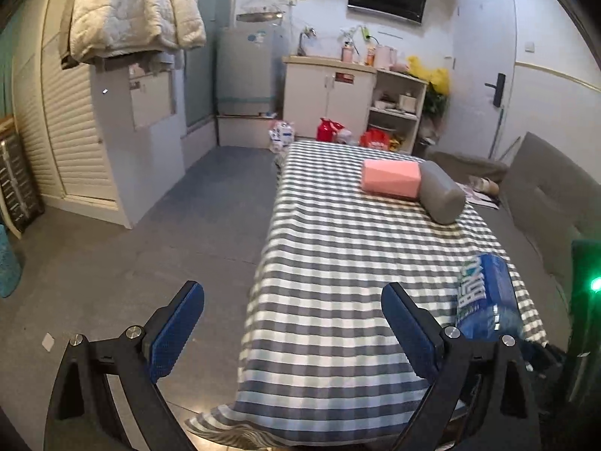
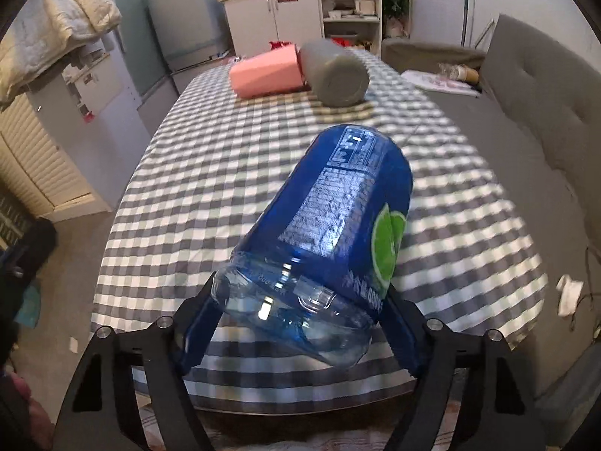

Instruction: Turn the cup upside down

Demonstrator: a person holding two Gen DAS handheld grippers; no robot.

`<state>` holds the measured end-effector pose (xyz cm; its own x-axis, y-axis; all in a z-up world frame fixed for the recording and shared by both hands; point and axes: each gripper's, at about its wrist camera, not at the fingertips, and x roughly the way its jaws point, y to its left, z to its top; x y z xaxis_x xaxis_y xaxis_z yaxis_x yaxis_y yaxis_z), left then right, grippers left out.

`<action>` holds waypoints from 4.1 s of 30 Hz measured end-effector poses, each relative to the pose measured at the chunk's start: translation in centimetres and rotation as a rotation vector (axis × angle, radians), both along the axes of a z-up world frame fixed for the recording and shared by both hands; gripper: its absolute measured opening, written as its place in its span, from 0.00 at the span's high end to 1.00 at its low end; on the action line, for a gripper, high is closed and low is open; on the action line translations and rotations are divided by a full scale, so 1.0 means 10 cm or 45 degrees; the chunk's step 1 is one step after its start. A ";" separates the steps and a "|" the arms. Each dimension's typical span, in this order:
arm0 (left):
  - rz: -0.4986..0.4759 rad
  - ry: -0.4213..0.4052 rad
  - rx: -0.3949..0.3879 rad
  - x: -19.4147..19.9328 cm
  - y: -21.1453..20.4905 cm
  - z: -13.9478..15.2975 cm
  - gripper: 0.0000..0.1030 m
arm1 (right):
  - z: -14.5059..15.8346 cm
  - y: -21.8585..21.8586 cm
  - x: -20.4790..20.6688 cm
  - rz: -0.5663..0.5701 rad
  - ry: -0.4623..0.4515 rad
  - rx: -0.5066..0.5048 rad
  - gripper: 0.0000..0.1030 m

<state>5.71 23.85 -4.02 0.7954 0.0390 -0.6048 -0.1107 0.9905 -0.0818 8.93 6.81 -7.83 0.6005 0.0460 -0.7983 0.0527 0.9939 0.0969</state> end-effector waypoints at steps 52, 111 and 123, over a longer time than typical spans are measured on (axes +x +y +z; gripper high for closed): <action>-0.094 0.103 0.066 0.22 -0.49 -0.07 0.05 | 0.54 -0.56 0.35 0.208 -0.286 0.080 0.06; -0.135 -0.346 0.148 -0.63 -0.76 0.39 0.00 | 0.74 -0.83 -0.80 0.068 -0.548 -0.107 0.00; -0.157 -0.357 0.200 -0.72 -0.82 0.33 0.00 | 0.75 -0.80 -0.92 0.077 -0.603 -0.139 0.00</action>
